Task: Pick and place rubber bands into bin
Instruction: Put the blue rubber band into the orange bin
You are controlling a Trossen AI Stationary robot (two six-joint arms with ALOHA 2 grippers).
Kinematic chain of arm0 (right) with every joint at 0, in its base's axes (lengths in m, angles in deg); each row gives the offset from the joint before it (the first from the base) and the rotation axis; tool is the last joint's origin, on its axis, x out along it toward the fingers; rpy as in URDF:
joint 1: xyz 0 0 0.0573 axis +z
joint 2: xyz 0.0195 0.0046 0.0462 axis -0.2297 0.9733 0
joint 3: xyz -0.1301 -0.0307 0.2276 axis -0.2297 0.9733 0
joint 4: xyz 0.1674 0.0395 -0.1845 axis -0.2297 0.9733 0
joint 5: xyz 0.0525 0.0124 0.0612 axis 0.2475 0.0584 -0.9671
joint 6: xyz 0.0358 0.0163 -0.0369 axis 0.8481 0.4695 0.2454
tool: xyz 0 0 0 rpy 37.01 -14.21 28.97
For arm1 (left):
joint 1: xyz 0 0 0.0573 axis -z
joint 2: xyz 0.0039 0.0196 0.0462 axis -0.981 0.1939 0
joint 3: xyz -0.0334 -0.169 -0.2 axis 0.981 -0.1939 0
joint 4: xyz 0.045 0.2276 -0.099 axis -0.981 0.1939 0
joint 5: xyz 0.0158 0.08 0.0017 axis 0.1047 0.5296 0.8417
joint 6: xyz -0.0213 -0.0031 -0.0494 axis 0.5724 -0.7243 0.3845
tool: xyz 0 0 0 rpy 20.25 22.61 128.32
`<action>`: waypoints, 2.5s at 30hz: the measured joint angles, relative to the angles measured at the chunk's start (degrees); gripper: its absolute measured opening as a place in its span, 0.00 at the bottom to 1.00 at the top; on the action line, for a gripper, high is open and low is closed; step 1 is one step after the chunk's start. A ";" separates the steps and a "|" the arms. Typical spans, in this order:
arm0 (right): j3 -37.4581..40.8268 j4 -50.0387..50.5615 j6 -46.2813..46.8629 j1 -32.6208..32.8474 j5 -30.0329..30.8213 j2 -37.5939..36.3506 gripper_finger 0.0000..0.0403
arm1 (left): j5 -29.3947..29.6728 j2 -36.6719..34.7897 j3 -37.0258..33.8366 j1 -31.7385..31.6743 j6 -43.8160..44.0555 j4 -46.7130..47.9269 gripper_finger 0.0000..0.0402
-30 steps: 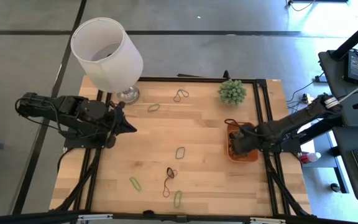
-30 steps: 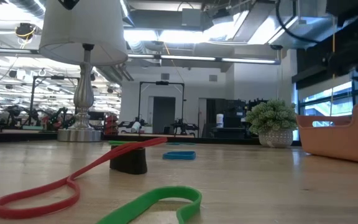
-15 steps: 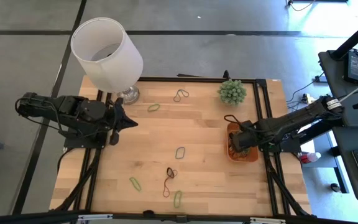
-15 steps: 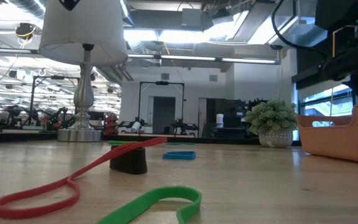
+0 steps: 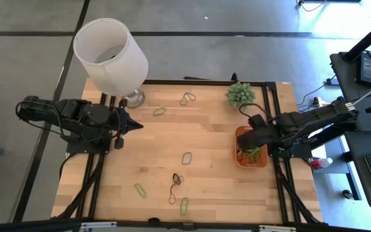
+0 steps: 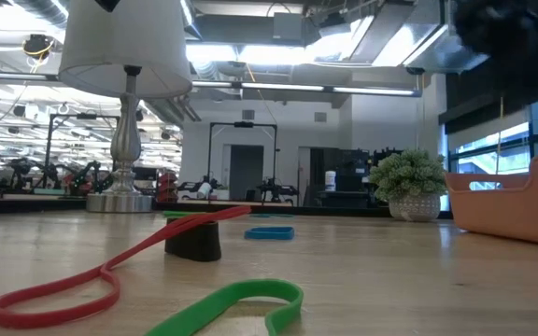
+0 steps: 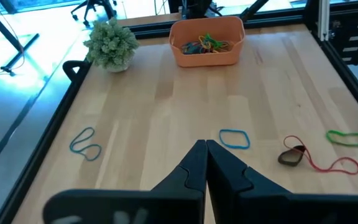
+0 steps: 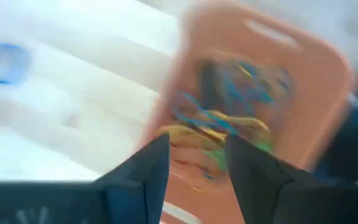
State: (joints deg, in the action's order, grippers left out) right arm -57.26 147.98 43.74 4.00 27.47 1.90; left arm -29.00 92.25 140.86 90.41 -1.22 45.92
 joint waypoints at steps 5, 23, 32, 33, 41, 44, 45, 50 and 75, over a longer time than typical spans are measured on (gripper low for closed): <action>-2.41 -20.49 -17.94 -0.12 12.62 1.57 0.34 | -0.09 0.02 0.00 0.00 0.02 0.02 0.00; -20.85 -38.29 -61.05 -9.39 -4.75 39.18 0.32 | -0.23 0.02 0.00 0.00 2.49 0.07 0.00; -37.10 -28.53 -76.23 -11.57 -11.60 56.66 0.32 | -0.74 0.00 0.00 0.00 3.15 0.09 0.00; -38.24 -27.75 -77.26 -11.80 -12.19 57.97 0.32 | -1.15 0.00 0.00 0.00 3.57 0.13 0.00; -40.21 -26.14 -80.92 -12.20 -14.45 63.13 0.32 | -3.27 0.02 0.00 0.00 4.12 1.65 0.00; -40.13 -25.08 -80.88 -12.20 -14.55 64.04 0.32 | -3.26 0.02 0.00 -0.02 4.11 2.91 0.01; -40.10 -25.07 -80.88 -12.20 -14.62 64.37 0.32 | -3.26 0.02 0.00 -0.01 4.09 3.15 0.01; -40.13 -25.27 -80.92 -12.19 -15.82 66.35 0.32 | -3.24 0.02 0.00 0.00 4.02 3.65 0.00; -39.74 -11.91 -68.20 -11.67 -12.58 47.53 0.00 | -3.04 1.62 0.04 0.00 4.22 6.75 0.00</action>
State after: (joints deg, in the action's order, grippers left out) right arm -97.00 136.08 -24.47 -7.67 14.89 49.43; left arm -32.05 93.86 140.91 90.41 3.00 52.67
